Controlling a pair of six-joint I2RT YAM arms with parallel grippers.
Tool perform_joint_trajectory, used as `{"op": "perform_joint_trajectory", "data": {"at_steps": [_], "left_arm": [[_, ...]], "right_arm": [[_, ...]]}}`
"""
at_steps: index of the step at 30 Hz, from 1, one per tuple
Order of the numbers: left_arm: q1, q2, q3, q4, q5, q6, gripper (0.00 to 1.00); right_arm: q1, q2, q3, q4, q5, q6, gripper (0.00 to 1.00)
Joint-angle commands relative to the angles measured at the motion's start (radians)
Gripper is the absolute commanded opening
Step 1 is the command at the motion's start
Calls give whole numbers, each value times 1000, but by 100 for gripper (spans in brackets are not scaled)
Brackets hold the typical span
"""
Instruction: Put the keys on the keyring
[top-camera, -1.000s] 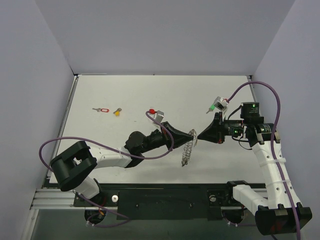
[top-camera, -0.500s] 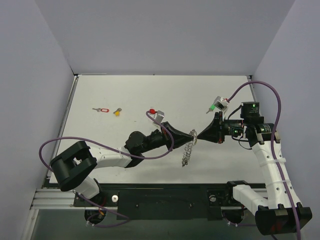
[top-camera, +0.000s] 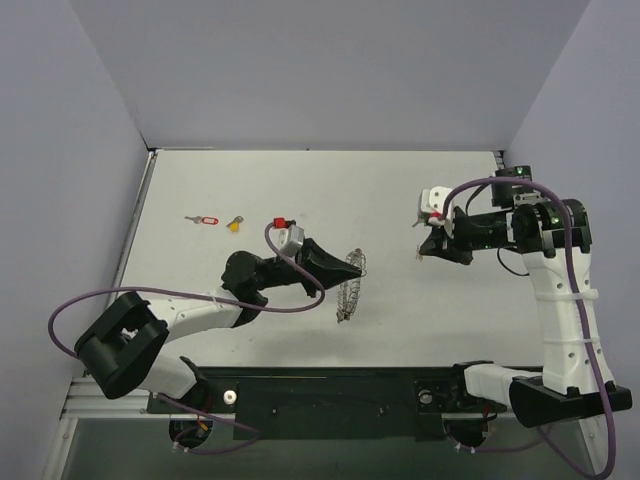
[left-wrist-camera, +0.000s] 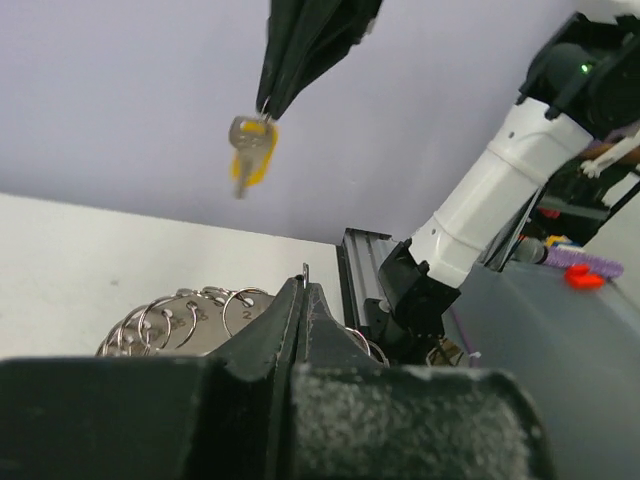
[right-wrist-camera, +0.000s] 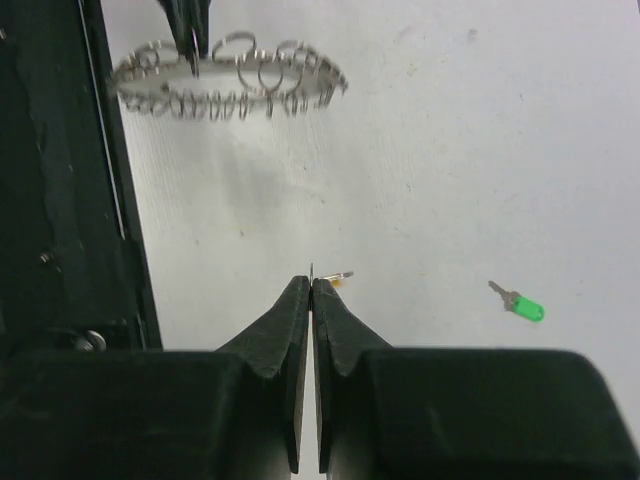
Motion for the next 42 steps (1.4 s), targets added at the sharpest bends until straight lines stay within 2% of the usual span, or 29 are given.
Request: {"op": "perform_joint_trajectory", "data": {"at_steps": [1, 3, 6, 8, 12, 15, 19, 24, 28, 42], "left_arm": [[6, -63, 8, 361, 109, 201, 0], [6, -71, 2, 365, 117, 250, 0], [6, -92, -23, 372, 109, 339, 0], [9, -123, -51, 361, 100, 407, 0], [10, -200, -78, 211, 92, 565, 0], [15, -250, -95, 119, 66, 671, 0], [17, -252, -110, 117, 56, 676, 0], [15, -206, -130, 207, 57, 633, 0], [14, -195, -144, 215, 68, 608, 0], [-11, -158, -203, 212, 33, 666, 0]], "right_arm": [[59, -20, -36, -360, 133, -316, 0], [99, -42, -57, -335, 113, -358, 0], [168, -78, -92, -239, 121, -317, 0], [254, -124, -138, -71, 173, -249, 0], [452, -247, -288, 230, 294, -56, 0], [571, -272, -399, 388, 384, 16, 0], [639, -287, -520, 594, 467, 101, 0], [671, -290, -597, 819, 558, 208, 0], [679, -310, -654, 899, 575, 253, 0], [702, -395, -776, 992, 524, 302, 0]]}}
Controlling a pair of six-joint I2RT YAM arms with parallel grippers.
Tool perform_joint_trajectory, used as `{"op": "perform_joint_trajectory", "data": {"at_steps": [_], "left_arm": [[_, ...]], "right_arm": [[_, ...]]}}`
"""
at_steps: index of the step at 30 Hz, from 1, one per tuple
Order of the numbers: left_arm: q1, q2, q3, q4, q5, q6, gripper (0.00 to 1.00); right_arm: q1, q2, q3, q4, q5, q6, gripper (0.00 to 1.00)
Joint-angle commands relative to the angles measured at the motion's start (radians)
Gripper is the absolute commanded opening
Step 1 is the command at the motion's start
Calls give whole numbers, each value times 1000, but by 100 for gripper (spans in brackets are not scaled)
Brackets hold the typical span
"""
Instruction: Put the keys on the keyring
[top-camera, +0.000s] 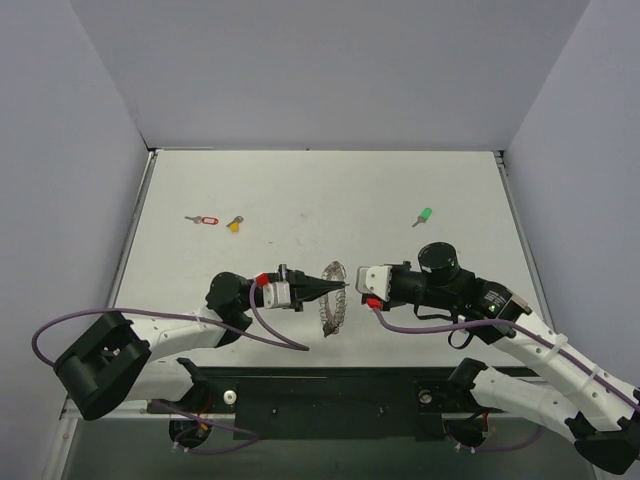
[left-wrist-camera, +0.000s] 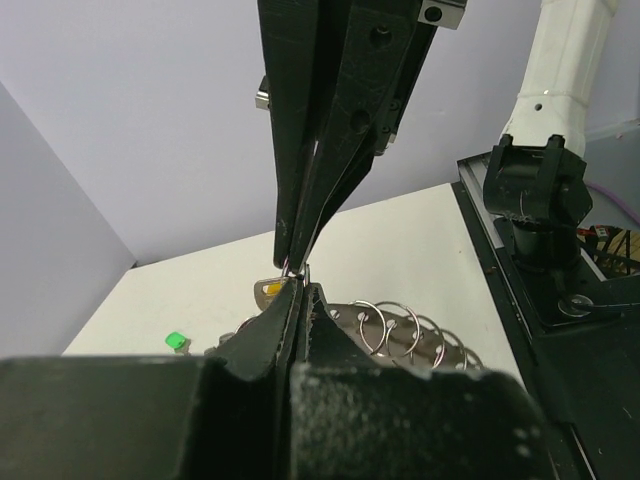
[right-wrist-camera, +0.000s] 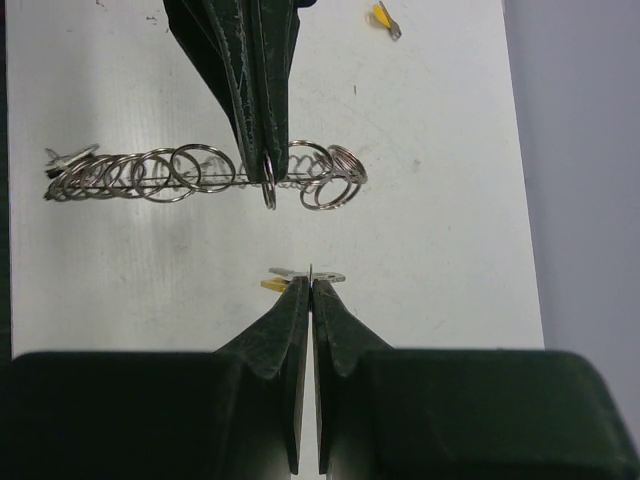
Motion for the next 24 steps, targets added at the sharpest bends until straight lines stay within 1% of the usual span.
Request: {"op": "perform_joint_trajectory", "data": {"at_steps": [1, 9, 17, 24], "left_arm": [[-8, 17, -4, 193, -27, 37, 0], [-13, 41, -11, 217, -36, 49, 0], [-14, 47, -27, 255, -80, 54, 0], [-16, 52, -48, 326, -126, 37, 0]], "right_arm": [[6, -25, -30, 75, -31, 45, 0], [14, -38, -60, 116, -51, 50, 0], [28, -53, -83, 147, -67, 78, 0], [33, -62, -88, 142, -98, 64, 0]]}}
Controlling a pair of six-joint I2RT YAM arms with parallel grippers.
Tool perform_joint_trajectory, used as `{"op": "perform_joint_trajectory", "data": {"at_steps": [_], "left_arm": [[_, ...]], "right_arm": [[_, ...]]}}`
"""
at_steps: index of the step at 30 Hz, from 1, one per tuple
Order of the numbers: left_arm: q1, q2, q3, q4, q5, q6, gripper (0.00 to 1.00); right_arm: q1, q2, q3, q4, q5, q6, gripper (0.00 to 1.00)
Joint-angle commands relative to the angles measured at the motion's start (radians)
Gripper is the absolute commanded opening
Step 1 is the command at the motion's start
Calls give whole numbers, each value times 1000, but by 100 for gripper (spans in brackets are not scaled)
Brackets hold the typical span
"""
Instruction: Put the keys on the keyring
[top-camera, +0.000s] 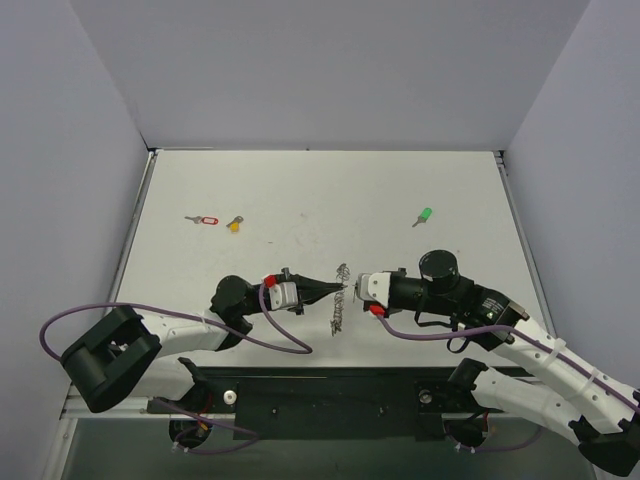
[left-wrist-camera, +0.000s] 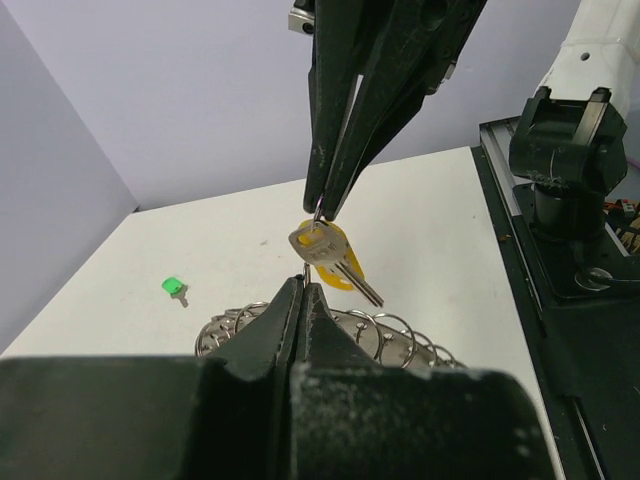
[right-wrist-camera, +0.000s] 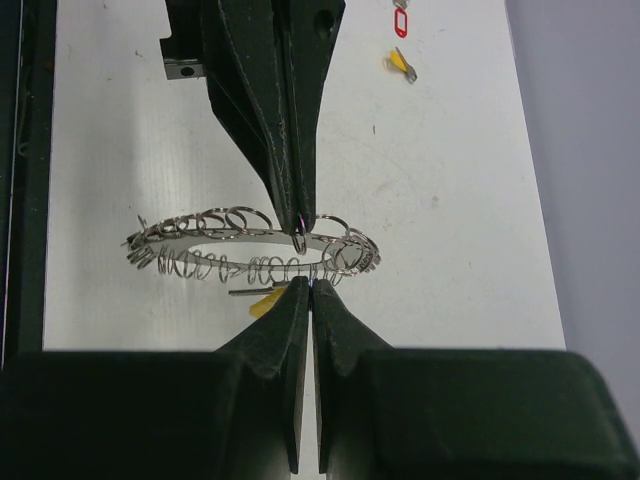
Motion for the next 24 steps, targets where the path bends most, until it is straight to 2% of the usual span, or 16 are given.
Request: {"op": "perform_joint_trajectory", "data": {"at_steps": [1, 8, 24], "left_arm": [[-3, 1, 2, 333, -44, -3, 0], [-1, -11, 4, 351, -53, -39, 0], [2, -60, 13, 351, -96, -117, 0]], "right_arm": [[7, -16, -2, 38, -50, -3, 0], [1, -6, 0, 33, -67, -14, 0], [-59, 25, 32, 79, -62, 159, 0]]}}
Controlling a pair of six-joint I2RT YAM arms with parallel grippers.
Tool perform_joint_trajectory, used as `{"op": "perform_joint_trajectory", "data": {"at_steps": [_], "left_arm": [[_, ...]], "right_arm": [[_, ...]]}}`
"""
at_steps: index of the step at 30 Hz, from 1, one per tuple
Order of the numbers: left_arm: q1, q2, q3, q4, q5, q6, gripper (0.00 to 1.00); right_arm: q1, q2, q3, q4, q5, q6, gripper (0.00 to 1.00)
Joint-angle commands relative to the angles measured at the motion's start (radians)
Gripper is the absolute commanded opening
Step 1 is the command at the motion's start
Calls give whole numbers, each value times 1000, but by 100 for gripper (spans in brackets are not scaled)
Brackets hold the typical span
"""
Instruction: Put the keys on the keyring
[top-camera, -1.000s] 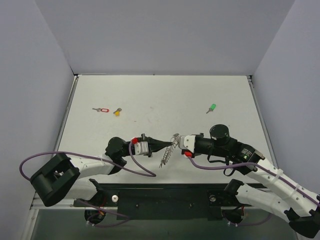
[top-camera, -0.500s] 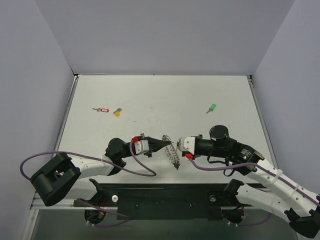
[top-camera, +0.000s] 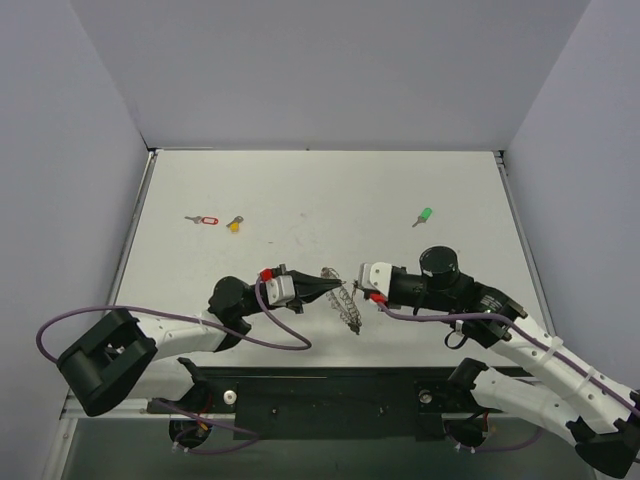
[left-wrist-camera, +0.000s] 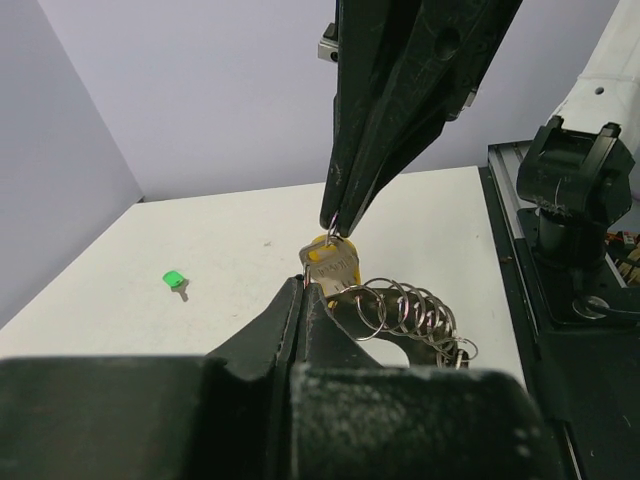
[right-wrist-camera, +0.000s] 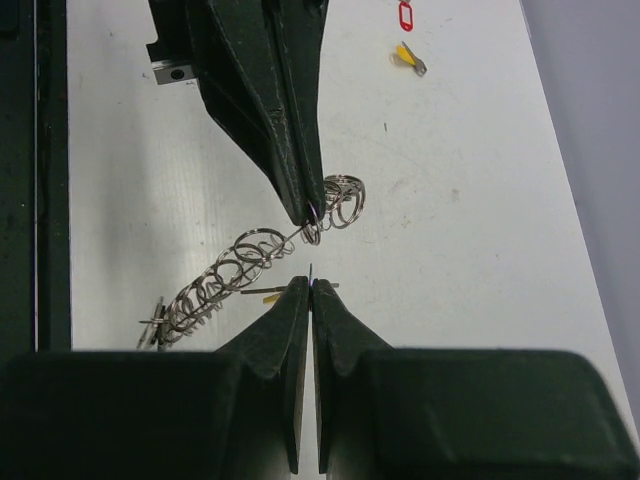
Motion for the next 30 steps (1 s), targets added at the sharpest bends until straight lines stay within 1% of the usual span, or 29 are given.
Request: {"op": "perform_joint_trajectory", "data": {"at_steps": [1, 4, 7, 12, 16, 19, 21, 25, 29, 30], "left_arm": [[8, -44, 21, 351, -33, -60, 0], [25, -73, 21, 351, -28, -120, 0], [48, -112, 18, 350, -22, -193, 0], [65, -133, 56, 350, 39, -269, 0], [60, -139, 74, 350, 9, -313, 0], [57, -141, 90, 350, 2, -353, 0], [54, -139, 110, 350, -4, -381, 0], [54, -138, 153, 350, 7, -439, 0], [54, -124, 182, 348, 25, -473, 0], [54, -123, 186, 350, 27, -482, 0]], "right_arm": [[-31, 18, 51, 59, -28, 90, 0], [-61, 20, 91, 16, -83, 109, 0], [-61, 6, 104, -25, -108, 116, 0], [-77, -25, 101, 2, -134, 190, 0], [-78, -54, 94, 30, -174, 222, 0], [-77, -71, 69, 125, -125, 326, 0], [-80, -81, 49, 159, -128, 343, 0], [-81, -114, 8, 281, -142, 401, 0], [-81, -134, -21, 331, -166, 468, 0], [-81, -141, -30, 337, -169, 463, 0]]}}
